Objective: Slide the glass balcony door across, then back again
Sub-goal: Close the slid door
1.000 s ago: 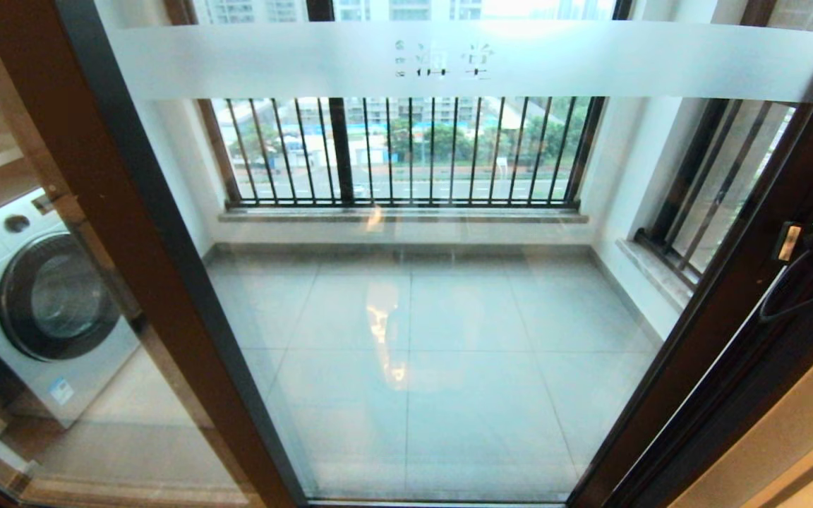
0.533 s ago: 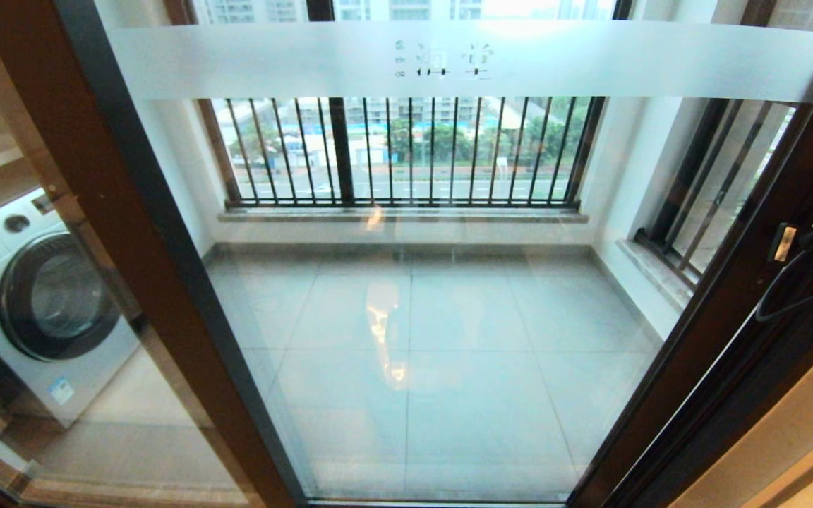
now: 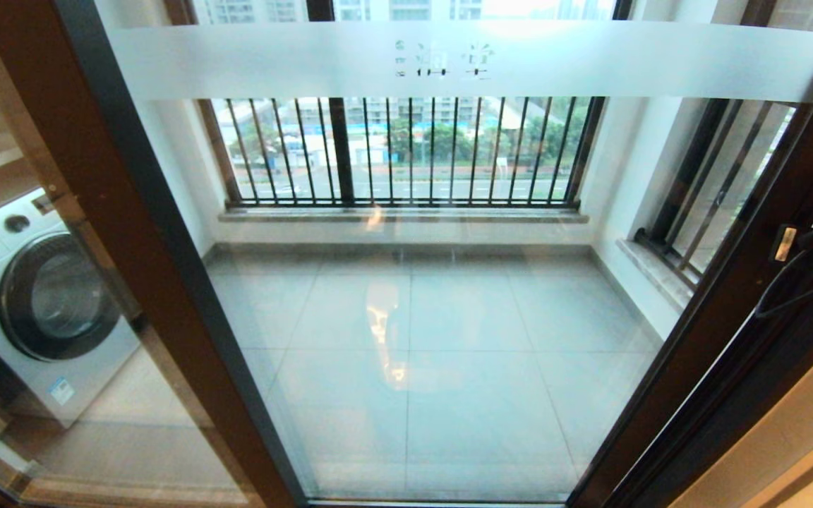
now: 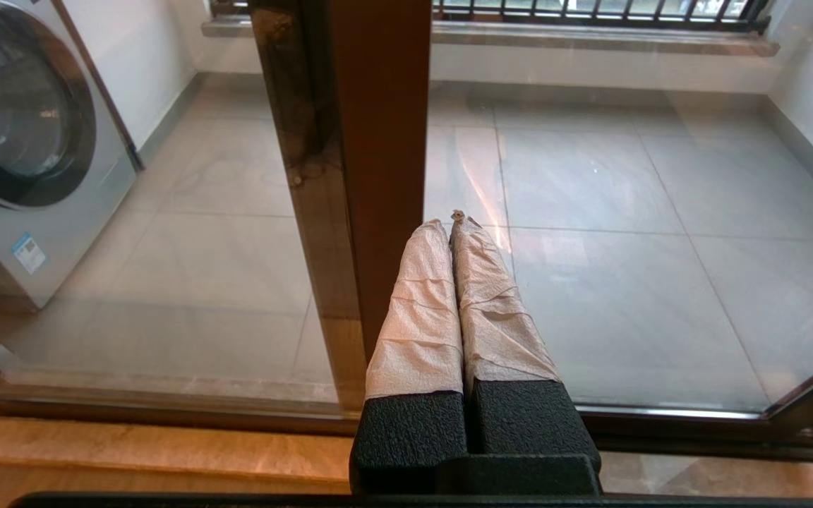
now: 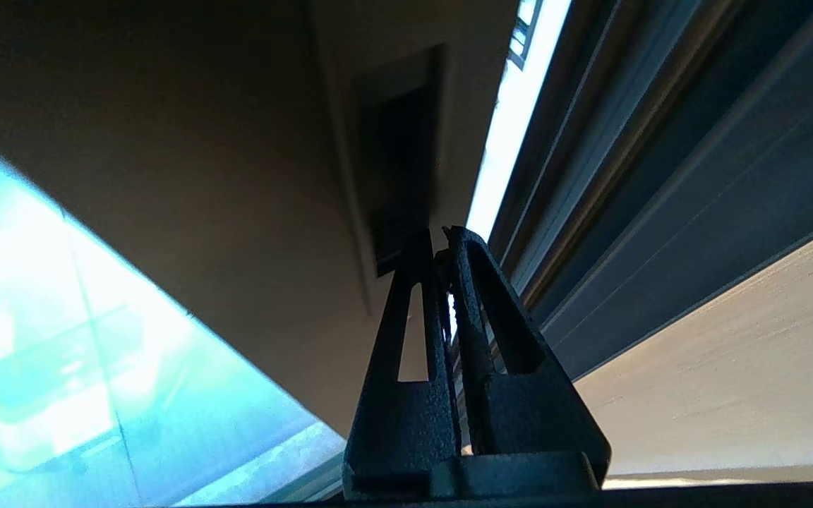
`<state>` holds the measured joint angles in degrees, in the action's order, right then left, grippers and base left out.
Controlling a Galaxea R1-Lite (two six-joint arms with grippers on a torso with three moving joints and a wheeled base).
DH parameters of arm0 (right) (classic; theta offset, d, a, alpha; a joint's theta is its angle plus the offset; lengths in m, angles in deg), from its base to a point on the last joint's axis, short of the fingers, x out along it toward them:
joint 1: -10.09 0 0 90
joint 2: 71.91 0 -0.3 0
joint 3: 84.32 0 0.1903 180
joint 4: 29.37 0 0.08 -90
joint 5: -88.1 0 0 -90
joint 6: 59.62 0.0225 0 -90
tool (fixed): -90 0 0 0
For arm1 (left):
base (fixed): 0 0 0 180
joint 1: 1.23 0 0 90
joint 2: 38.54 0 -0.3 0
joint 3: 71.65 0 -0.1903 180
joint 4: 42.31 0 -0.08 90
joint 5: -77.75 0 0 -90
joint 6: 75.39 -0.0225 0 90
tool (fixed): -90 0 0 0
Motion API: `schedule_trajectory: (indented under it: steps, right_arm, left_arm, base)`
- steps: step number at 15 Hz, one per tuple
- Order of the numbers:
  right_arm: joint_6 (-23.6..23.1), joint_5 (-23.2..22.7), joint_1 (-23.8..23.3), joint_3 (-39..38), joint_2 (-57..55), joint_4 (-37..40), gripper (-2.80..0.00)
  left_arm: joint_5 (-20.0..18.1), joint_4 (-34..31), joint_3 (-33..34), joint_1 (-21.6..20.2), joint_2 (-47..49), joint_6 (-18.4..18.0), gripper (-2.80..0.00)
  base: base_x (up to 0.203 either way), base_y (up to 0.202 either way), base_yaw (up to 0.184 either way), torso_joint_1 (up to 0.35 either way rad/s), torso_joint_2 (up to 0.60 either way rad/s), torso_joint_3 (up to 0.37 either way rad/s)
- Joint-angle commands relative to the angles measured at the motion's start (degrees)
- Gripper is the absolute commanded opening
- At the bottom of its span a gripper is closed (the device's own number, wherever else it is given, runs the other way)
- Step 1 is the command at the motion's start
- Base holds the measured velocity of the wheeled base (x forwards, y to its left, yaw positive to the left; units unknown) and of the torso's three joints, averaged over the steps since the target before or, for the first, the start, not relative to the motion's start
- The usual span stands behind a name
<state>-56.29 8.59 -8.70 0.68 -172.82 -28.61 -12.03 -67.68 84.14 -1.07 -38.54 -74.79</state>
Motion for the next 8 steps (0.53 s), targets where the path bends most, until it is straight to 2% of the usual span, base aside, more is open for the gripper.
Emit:
schedule_trajectory:
  steps: [1, 5, 8]
  right_arm:
    - [0.01, 0.05, -0.29, 0.15, -0.43, -0.16, -2.80]
    - [0.01, -0.39, -0.11, -0.55, 1.60, -0.07, -2.80]
    - [0.01, -2.72, -0.02, -1.78, 2.81, -0.10, -2.80]
  left_arm:
    - [0.04, -0.01, 0.05, -0.02, 0.09, 0.02, -2.80]
    - [0.04, -0.01, 0.02, -0.04, 0.09, 0.02, -2.80]
    - [0.04, -0.01, -0.02, 0.01, 0.09, 0.02, -2.80]
  base:
    - [0.000, 0.000, 0.000, 0.000, 0.00, 0.000]
    - [0.000, 0.000, 0.000, 0.000, 0.00, 0.000]
    - [0.000, 0.000, 0.000, 0.000, 0.00, 0.000]
